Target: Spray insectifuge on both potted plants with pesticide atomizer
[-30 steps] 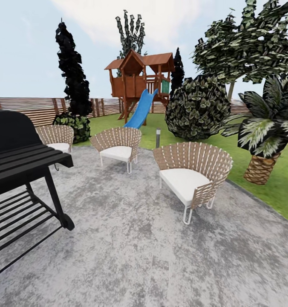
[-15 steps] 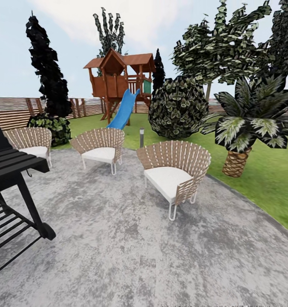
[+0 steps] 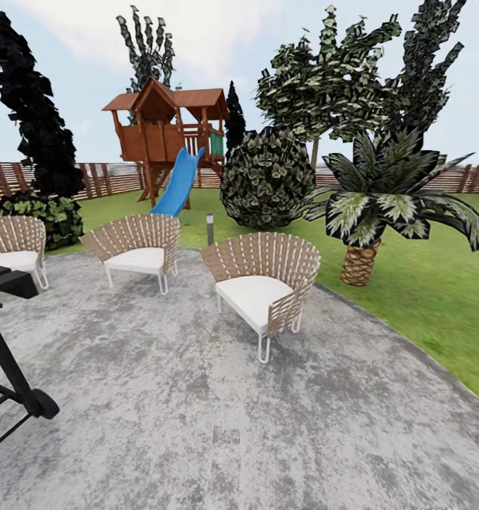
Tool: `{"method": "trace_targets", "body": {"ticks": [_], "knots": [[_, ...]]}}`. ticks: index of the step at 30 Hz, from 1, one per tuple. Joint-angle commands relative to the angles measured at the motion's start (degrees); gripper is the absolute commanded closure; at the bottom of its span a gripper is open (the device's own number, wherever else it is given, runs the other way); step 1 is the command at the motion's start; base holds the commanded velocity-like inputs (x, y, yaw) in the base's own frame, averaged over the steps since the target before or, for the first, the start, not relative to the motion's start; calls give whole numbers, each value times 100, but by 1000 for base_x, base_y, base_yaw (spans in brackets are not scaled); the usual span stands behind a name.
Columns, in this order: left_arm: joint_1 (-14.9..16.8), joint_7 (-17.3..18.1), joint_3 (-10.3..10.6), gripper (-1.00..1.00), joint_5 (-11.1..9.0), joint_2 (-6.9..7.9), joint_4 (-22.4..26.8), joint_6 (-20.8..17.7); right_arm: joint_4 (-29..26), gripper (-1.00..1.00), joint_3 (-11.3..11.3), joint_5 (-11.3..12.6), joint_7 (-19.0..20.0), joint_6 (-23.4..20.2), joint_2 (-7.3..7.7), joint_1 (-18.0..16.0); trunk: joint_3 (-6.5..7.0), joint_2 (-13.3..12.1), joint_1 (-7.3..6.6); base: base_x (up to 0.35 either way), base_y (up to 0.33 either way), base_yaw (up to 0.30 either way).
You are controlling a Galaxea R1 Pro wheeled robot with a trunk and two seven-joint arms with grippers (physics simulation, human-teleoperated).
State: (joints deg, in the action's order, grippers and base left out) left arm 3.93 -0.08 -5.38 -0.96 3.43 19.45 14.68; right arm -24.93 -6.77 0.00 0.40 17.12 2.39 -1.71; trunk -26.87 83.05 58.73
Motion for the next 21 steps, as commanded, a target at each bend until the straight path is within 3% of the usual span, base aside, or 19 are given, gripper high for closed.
{"method": "trace_targets", "body": {"ticks": [1, 21], "knots": [[2, -1, -7, -100, -9, 0, -3, 20, 6, -100, -10, 0, 4, 20, -2, -5, -6, 3, 0, 0, 0, -249], [2, -1, 1, -100, 17, -1, -3, 24, 0, -100, -17, 0, -15, 20, -2, -5, -6, 3, 0, 0, 0, -249]]}}
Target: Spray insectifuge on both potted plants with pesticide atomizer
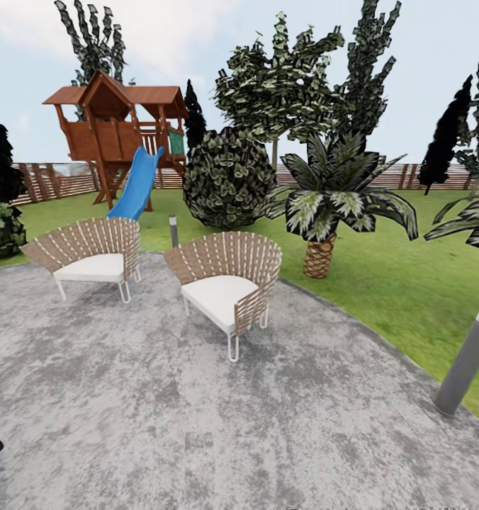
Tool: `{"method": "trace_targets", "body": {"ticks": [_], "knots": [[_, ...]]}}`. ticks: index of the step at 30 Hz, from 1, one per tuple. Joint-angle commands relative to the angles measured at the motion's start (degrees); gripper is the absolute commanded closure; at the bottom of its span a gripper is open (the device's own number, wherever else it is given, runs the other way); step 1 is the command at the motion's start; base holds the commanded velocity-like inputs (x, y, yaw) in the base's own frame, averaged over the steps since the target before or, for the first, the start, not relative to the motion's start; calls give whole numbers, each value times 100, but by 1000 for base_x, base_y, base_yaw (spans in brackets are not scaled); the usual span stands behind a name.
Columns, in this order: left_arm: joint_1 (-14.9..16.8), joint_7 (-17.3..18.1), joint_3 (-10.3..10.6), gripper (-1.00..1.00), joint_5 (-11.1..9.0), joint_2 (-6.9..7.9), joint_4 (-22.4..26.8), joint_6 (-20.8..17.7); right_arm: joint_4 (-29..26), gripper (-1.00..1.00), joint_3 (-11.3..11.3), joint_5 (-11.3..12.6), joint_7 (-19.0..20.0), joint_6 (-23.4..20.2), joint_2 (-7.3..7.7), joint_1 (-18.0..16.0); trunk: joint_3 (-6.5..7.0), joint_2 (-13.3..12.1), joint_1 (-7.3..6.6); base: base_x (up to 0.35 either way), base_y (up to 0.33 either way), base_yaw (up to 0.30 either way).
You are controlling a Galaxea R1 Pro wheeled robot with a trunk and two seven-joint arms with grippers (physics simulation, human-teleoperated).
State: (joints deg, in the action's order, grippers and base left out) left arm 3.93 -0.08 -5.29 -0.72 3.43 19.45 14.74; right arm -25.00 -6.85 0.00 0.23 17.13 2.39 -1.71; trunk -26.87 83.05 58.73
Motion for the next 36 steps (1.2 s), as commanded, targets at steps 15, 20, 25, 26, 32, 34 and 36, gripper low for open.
{"method": "trace_targets", "body": {"ticks": [15, 20, 25, 26, 32, 34, 36], "knots": [[2, 0, -14, -100, 1, 5, -3, 16, 9, -100, -10, 0, -13, 19, -2, -5, -6, 3, 0, -28, 0, -252], [2, -1, -15, -100, 2, 8, -3, 16, 9, -100, -10, 0, -14, 19, -2, -5, -6, 3, 0, -279, 0, -264], [-5, -1, -16, -100, -4, 8, -3, 18, 10, -100, -10, 0, -14, 19, -2, -5, -6, 3, 0, -326, 0, -266], [-5, -1, -16, -100, -4, 8, -3, 16, 11, -100, -10, 0, -14, 19, -2, -5, -6, 3, 0, -332, 0, -266], [-7, -1, -16, -100, -5, 8, -3, 16, 9, -100, -10, 0, -14, 12, -2, -5, -6, 3, 0, -334, 0, -266], [-7, -1, -16, -100, -6, 8, -3, 16, 11, -100, -10, 0, -14, 11, -2, -5, -6, 3, 0, -335, 0, -266], [-7, -1, -16, -100, -6, 8, -3, 17, 12, -100, -10, 0, -14, 10, -2, -5, -6, 3, 0, -335, 0, -267]]}}
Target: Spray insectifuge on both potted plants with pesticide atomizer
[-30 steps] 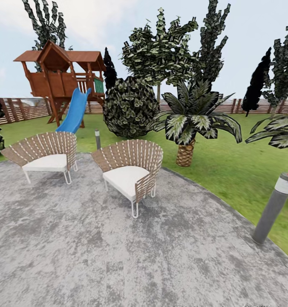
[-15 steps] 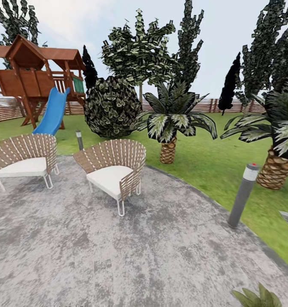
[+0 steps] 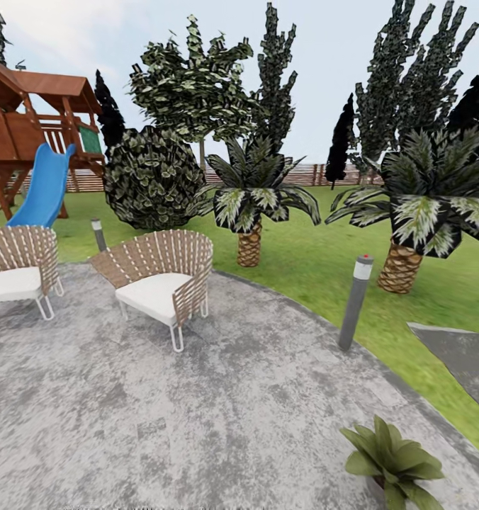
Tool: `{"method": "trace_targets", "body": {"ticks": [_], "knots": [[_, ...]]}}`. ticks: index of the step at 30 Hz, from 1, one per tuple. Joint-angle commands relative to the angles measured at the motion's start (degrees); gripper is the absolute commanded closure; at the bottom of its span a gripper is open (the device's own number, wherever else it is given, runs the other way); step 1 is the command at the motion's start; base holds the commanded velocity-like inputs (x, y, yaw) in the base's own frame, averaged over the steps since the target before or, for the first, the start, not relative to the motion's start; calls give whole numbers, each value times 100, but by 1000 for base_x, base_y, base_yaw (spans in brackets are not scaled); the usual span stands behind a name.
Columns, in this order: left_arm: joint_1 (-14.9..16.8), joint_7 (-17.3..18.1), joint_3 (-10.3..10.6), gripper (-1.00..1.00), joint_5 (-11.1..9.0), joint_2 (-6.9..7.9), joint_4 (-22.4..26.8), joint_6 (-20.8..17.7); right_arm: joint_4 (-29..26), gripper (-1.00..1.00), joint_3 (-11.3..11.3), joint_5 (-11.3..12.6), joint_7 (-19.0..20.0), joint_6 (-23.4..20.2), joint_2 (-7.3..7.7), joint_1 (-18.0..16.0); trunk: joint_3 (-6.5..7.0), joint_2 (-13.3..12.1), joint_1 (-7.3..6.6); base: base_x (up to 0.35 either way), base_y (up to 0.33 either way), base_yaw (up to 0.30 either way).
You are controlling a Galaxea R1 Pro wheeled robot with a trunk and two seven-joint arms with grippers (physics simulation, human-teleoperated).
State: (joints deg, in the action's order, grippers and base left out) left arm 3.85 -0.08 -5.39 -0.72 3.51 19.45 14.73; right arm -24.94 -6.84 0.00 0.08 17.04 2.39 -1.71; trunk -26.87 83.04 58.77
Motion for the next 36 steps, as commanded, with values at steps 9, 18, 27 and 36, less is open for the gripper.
{"method": "trace_targets", "body": {"ticks": [9, 18, 27, 36], "knots": [[2, -1, -6, -100, -7, 0, -3, 17, 4, -100, -10, 0, 9, 19, -2, -5, -6, 4, -4, -335, 0, -279], [2, -1, -6, -100, -7, 0, 2, 18, 6, -100, -10, 0, 10, 19, -2, -5, -6, 4, -4, -324, 0, -297], [2, -1, -6, -100, -7, 0, -2, 20, 6, -100, -10, 0, 10, 19, -2, -5, -6, 4, -4, -208, 0, -298], [2, -1, -6, -100, -6, 0, -2, 21, 6, -100, -10, 0, 8, 19, -2, -5, -6, 4, -4, -100, 0, -298]]}}
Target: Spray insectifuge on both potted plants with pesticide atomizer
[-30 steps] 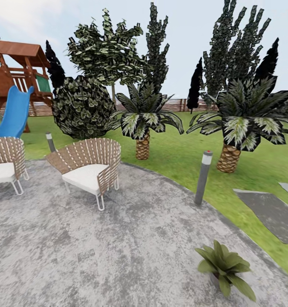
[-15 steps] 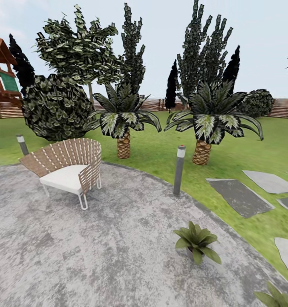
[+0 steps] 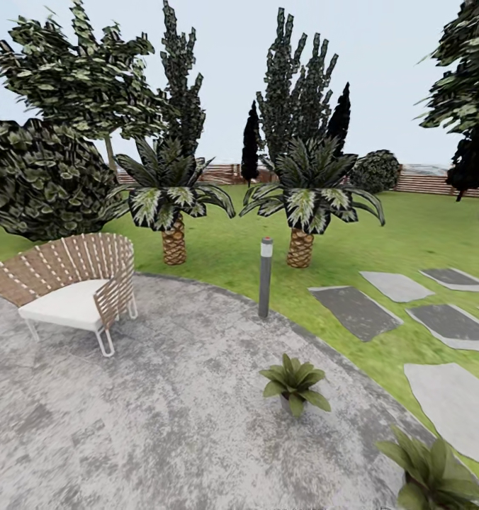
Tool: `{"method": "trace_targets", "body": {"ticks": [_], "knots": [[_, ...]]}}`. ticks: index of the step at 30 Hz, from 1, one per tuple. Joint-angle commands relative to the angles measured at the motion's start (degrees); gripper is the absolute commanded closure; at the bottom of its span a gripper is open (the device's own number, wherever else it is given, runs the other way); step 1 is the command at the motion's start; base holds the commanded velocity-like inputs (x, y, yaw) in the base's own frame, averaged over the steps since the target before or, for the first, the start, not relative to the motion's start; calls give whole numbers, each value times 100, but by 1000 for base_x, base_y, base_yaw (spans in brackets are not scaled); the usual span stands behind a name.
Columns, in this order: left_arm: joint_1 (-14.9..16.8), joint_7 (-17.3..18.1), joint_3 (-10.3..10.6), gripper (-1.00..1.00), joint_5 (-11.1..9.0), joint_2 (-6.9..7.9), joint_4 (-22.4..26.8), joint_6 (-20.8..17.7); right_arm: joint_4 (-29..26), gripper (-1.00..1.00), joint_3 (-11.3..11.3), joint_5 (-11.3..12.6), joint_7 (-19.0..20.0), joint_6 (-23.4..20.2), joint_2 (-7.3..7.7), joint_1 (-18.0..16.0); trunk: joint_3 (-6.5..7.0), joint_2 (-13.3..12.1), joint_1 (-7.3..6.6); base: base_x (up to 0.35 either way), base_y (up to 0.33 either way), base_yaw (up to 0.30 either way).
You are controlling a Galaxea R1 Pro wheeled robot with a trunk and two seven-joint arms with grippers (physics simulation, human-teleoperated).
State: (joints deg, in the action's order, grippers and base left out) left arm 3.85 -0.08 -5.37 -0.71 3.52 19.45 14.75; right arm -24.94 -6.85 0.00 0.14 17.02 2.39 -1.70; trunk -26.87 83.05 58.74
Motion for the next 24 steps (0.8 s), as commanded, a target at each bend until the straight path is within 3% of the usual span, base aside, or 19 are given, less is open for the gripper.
{"method": "trace_targets", "body": {"ticks": [1, 24], "knots": [[2, -1, -8, -100, -7, -1, -1, 18, 7, -100, -9, 0, 2, 20, -2, -5, -6, 3, -1, -20, 0, -299], [2, 6, -7, -100, -3, -1, 6, 18, 7, -100, -9, 0, 2, 20, -2, -5, -6, 3, -1, -2, -8, -298]]}}
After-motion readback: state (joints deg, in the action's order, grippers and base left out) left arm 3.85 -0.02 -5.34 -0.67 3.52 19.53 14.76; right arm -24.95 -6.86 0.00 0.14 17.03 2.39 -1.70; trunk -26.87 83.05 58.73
